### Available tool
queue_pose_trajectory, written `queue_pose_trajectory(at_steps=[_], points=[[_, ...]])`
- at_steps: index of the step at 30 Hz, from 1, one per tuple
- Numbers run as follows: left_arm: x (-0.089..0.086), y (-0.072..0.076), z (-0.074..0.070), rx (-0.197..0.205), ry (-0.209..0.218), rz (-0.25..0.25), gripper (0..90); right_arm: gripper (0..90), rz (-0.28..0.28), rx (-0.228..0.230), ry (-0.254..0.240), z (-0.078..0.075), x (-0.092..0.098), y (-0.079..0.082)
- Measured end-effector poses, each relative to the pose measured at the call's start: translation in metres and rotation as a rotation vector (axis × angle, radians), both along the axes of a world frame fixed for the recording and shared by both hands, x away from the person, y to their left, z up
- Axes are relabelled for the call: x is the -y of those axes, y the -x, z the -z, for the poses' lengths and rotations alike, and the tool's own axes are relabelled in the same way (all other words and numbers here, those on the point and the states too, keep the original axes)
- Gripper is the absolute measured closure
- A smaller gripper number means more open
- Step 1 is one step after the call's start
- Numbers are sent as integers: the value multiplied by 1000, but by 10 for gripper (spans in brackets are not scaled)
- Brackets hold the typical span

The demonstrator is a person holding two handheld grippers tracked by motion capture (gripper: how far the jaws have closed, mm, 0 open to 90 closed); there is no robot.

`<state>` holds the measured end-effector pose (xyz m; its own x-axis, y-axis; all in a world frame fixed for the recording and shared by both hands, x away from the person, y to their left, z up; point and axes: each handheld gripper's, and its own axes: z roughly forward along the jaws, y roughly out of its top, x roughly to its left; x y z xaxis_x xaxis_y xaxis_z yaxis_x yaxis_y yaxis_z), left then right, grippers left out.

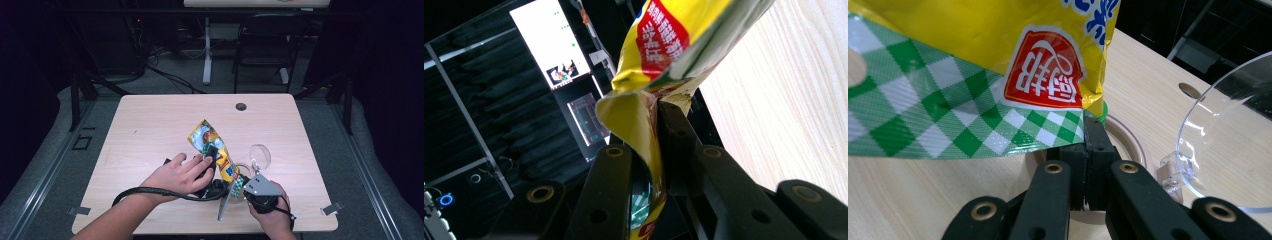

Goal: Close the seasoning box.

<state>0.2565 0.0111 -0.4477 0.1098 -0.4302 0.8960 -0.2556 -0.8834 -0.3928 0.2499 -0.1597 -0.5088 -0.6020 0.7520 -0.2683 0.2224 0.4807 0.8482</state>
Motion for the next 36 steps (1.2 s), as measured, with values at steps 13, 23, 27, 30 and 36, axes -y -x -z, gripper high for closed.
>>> queue_pose_trajectory(at_steps=[13,23,27,30,36], points=[[1,3,-3,6,-14,3,838,897,1,0,0,-1,-1,3],[2,3,-5,3,-26,3,841,897,0,2,-3,-2,-1,4],[3,3,-5,6,-36,4,840,897,1,0,-1,-2,-1,4],[3,3,-5,7,-37,6,841,897,1,0,-2,-1,-1,4],[3,3,-5,4,-32,8,842,897,-1,-1,-1,-1,-1,4]])
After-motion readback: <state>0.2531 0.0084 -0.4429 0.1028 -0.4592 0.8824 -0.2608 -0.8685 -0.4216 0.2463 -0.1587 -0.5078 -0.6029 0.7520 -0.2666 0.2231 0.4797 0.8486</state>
